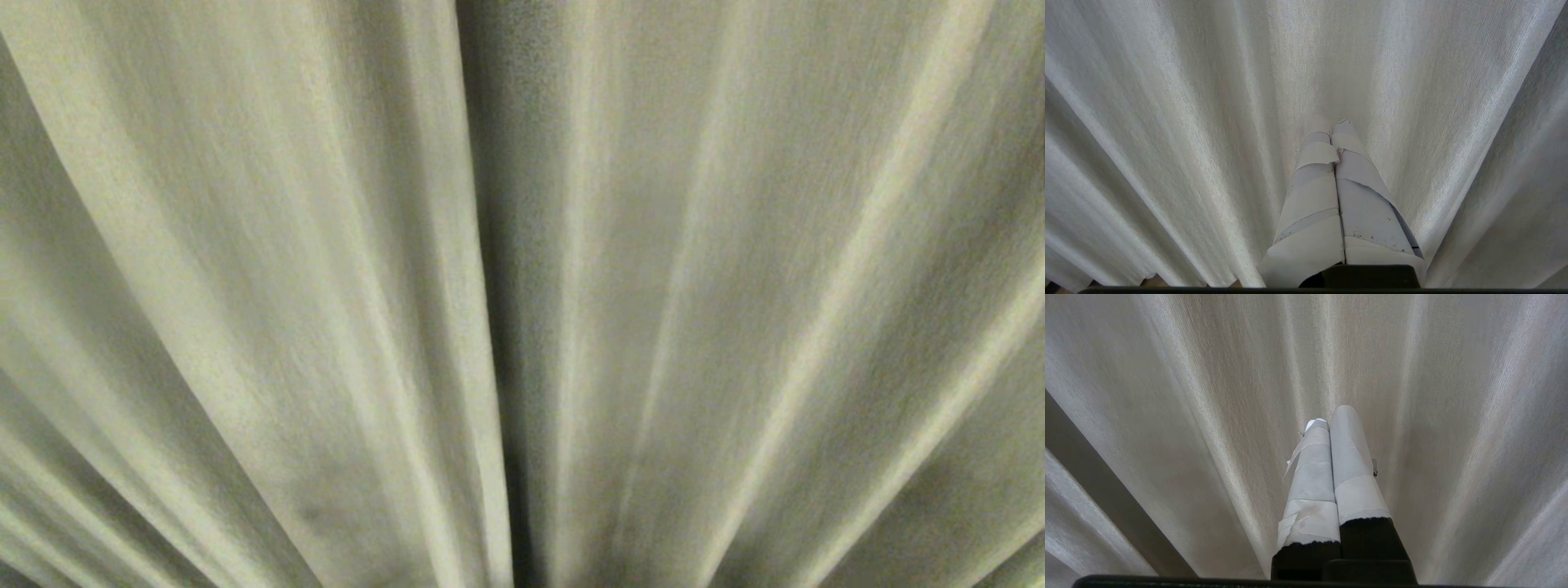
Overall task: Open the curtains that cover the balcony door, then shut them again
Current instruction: Pull the outer curtains open on both sides
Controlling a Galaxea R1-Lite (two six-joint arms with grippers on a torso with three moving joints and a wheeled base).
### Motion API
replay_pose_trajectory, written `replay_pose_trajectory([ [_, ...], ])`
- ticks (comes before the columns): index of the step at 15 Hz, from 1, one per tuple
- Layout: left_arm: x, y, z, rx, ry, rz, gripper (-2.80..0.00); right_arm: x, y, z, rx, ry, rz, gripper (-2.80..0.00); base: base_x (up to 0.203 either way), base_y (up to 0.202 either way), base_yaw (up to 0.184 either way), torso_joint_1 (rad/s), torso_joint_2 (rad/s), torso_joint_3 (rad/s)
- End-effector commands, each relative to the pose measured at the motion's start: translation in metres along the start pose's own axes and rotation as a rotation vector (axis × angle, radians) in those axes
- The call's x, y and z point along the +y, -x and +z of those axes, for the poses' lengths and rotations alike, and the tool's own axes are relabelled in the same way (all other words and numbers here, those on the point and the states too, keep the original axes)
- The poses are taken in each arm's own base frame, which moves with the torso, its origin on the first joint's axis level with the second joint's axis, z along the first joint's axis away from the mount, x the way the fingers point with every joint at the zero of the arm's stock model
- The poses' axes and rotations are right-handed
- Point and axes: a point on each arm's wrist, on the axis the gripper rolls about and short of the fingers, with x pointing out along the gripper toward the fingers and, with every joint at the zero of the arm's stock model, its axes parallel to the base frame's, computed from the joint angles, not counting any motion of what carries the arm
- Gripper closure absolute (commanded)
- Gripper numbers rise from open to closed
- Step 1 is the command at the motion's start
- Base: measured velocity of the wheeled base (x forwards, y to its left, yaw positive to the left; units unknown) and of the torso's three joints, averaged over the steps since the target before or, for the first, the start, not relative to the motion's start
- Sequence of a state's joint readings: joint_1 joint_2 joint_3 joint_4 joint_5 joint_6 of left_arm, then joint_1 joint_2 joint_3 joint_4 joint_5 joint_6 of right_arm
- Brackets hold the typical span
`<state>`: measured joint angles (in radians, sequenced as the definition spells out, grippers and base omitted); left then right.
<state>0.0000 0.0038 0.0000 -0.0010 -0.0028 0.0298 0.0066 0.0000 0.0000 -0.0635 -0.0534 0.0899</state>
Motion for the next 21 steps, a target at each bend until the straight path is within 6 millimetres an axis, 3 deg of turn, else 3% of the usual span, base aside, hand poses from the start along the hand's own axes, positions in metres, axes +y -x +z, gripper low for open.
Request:
replay_pose_trajectory([
  [1, 0.0, 0.0, 0.0, -0.003, -0.001, -0.002, 0.0, 0.0, 0.0, 0.0, -0.001, -0.001, 0.0, 0.0, 0.0, 0.0, 0.0, 0.0, 0.0, 0.0],
  [10, 0.0, 0.001, 0.002, -0.012, 0.002, 0.001, 0.0, 0.0, 0.0, 0.0, -0.001, -0.001, 0.0, 0.0, 0.0, 0.0, 0.0, 0.0, 0.0, 0.0],
  [16, 0.003, 0.013, 0.039, -0.13, 0.01, 0.106, 0.0, 0.0, 0.0, 0.0, -0.001, -0.001, -0.001, 0.0, 0.0, 0.0, 0.0, 0.0, 0.0, 0.0],
  [21, 0.005, 0.002, 0.08, -0.08, 0.009, 0.102, 0.0, 0.0, 0.0, 0.0, -0.001, -0.001, -0.001, 0.0, 0.0, 0.0, 0.0, 0.0, 0.0, 0.0],
])
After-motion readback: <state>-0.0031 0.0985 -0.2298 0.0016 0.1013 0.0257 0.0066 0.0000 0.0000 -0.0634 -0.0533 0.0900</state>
